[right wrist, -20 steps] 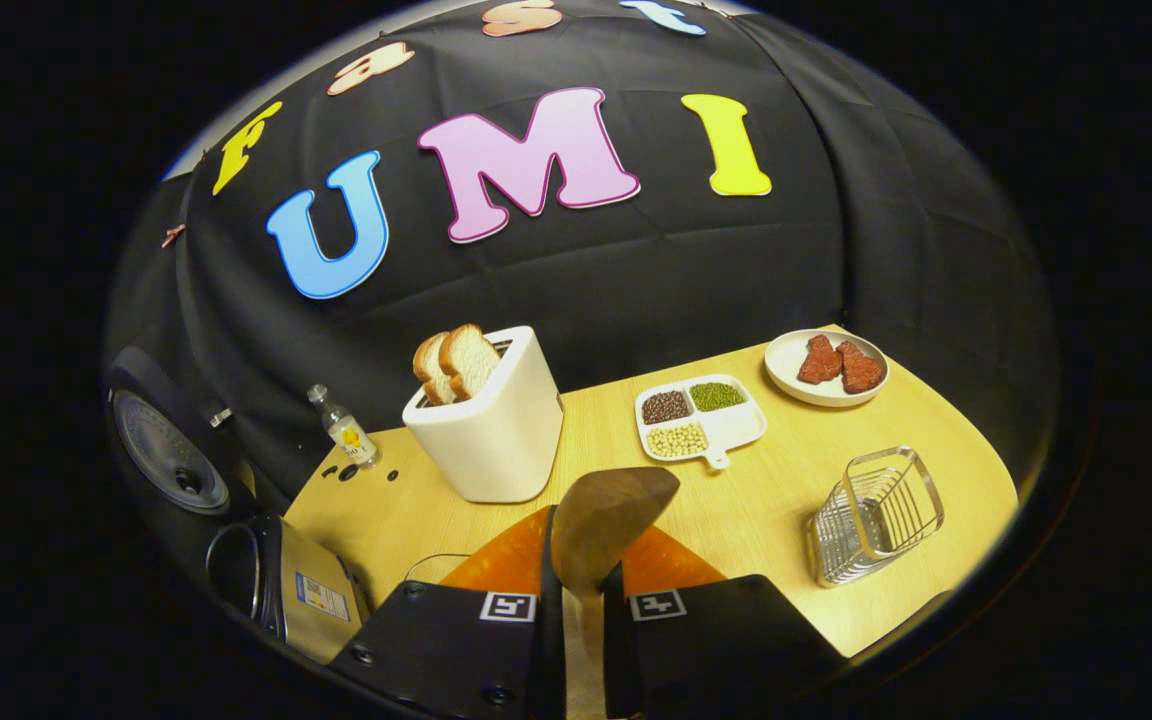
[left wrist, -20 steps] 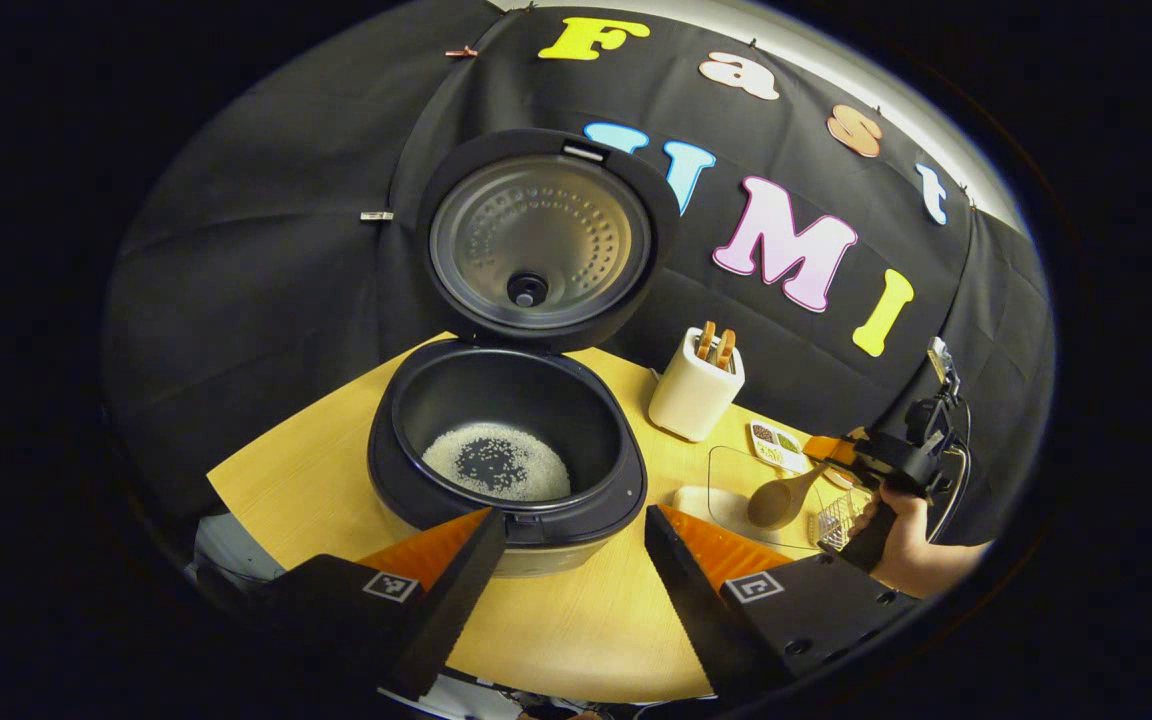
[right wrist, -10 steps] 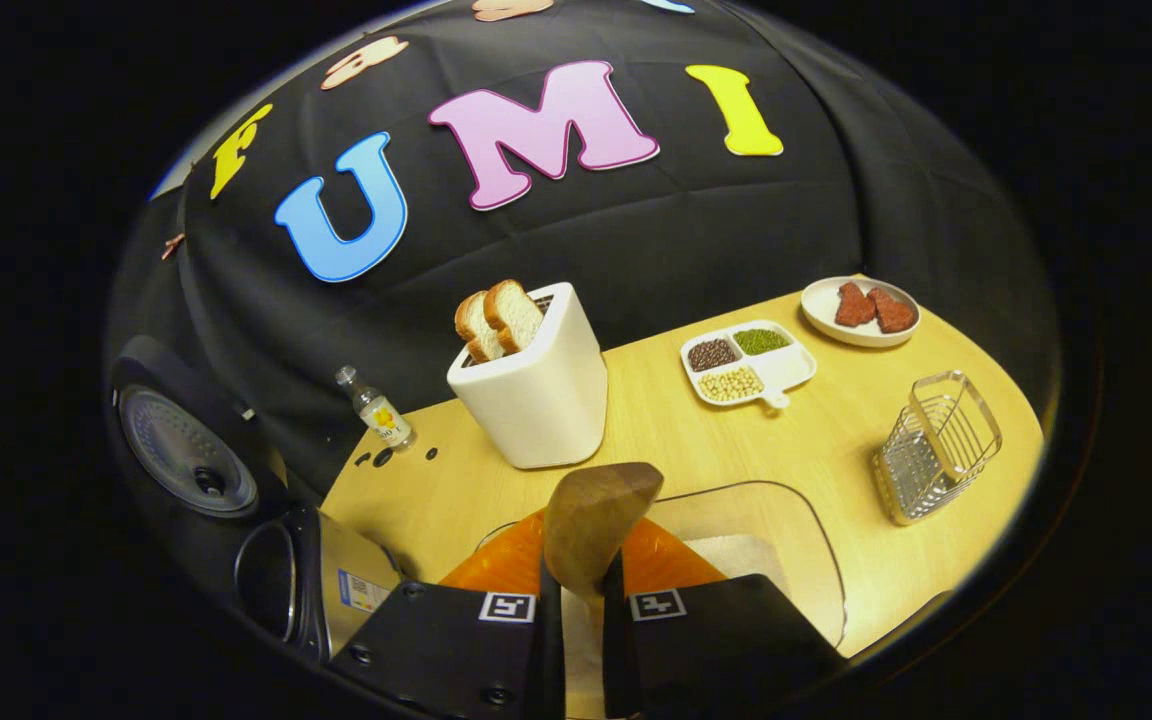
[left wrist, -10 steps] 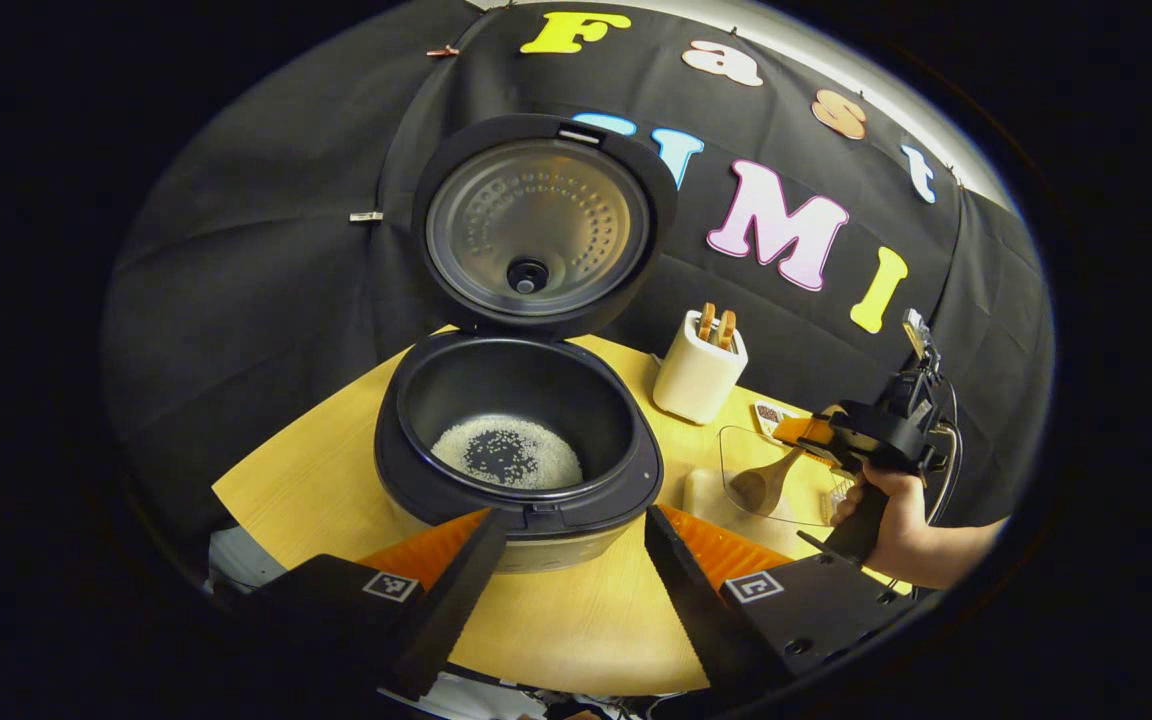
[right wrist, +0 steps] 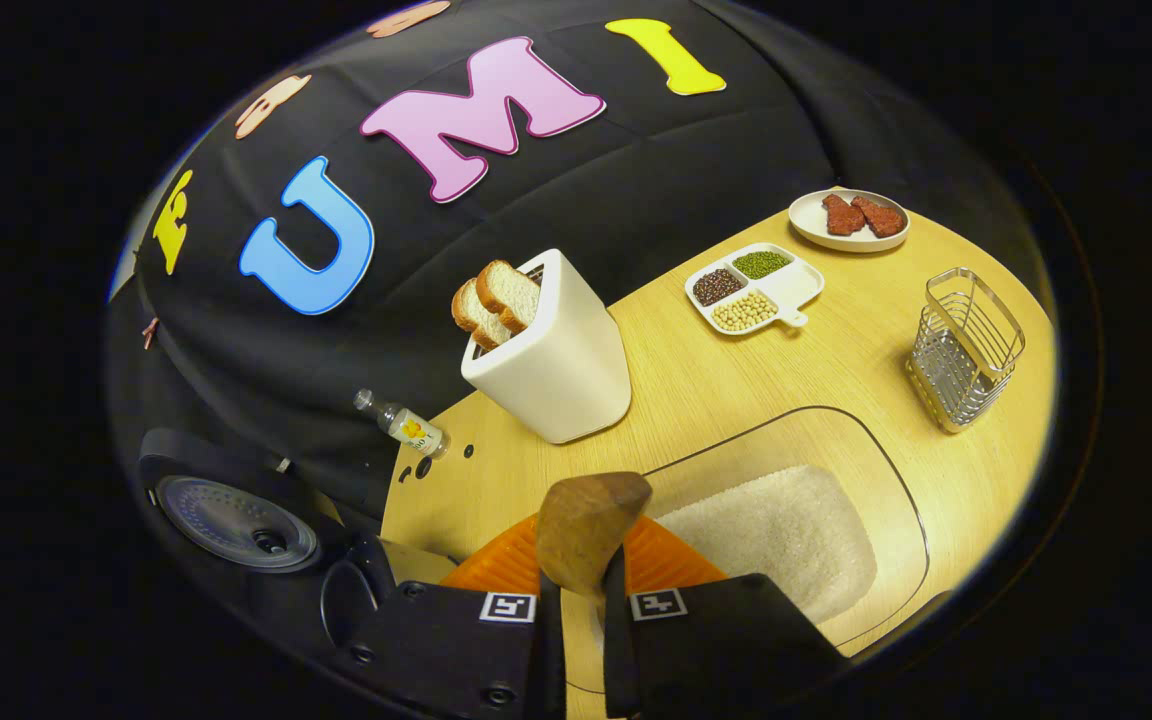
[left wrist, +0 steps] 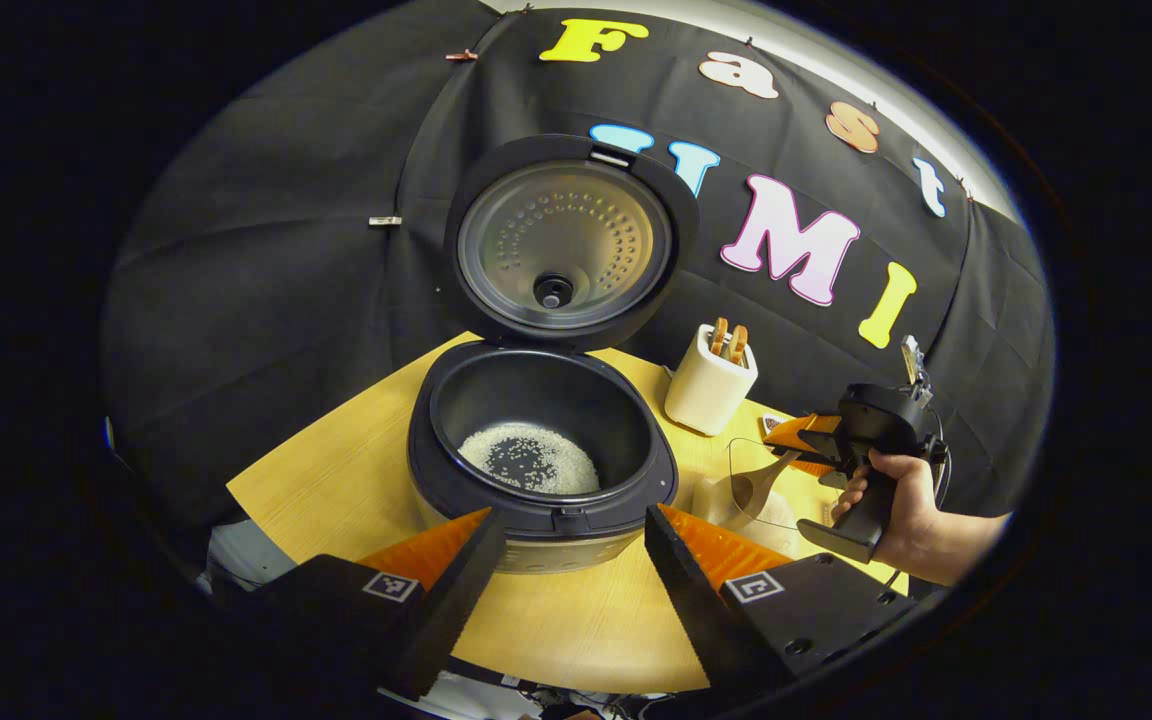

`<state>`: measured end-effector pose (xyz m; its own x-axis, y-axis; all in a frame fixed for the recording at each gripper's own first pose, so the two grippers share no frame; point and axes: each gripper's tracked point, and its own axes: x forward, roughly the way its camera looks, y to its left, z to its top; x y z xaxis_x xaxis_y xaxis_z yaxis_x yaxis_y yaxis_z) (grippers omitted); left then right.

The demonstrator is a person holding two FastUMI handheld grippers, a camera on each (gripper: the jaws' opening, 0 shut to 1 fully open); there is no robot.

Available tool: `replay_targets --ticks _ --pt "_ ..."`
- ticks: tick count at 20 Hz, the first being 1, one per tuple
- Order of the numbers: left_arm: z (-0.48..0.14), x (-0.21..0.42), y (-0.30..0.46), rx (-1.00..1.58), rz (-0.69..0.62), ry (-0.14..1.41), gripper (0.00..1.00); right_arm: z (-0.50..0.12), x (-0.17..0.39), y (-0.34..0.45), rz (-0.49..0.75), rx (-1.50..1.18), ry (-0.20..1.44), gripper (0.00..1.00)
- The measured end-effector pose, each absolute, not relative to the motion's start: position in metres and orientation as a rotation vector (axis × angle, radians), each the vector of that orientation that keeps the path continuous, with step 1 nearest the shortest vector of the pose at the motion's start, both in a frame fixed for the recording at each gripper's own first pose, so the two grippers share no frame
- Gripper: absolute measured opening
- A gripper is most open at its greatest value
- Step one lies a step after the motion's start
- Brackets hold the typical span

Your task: Close the left gripper, press the button to open the rice cooker; take a wooden spoon from the chopstick holder with the right hand, scoop a spoonful of rice and pour it into the rice cooker, then put the wooden spoon back into the chopstick holder.

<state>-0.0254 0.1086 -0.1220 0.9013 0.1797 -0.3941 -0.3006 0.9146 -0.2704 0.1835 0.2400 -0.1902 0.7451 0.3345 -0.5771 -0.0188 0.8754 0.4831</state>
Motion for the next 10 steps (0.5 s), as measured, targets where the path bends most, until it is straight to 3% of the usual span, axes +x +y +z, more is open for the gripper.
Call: replay_targets --ticks 10 --pt "-0.119 -0.025 0.112 -0.31 0.244 0.374 0.95 -0.189 0.178 0.164 0.038 0.795 0.774 0.19"
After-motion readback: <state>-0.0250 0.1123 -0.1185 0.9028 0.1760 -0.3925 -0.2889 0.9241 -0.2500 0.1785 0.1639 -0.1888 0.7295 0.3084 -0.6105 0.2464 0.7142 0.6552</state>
